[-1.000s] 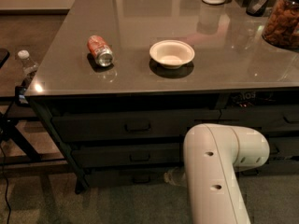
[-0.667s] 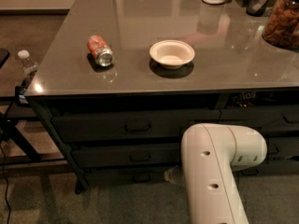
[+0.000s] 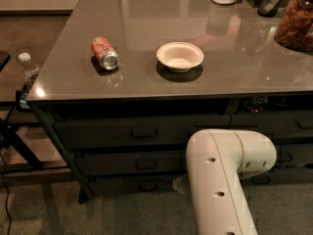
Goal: Close bottom drawer
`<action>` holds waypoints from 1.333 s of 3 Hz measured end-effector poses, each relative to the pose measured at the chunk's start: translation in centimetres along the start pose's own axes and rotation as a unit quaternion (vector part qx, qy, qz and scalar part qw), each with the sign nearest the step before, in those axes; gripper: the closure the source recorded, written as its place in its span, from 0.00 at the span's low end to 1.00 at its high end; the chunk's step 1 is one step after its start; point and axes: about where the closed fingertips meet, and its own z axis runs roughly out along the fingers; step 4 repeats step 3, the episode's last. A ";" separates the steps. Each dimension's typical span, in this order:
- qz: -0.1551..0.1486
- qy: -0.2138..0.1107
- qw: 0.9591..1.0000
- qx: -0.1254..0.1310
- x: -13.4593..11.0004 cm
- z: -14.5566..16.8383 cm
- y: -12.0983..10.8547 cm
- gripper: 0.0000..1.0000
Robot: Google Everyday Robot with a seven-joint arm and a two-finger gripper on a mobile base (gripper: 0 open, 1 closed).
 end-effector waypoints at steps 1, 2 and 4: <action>0.016 0.017 1.000 0.004 1.7 -1.5 -0.7 1.00; 0.072 0.047 0.996 0.033 5.5 -6.4 -3.2 1.00; 0.078 0.072 0.994 0.035 8.4 -7.5 -3.0 0.83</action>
Offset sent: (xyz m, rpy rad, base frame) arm -0.1633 -0.1133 0.0450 -0.0428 0.2769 -0.2971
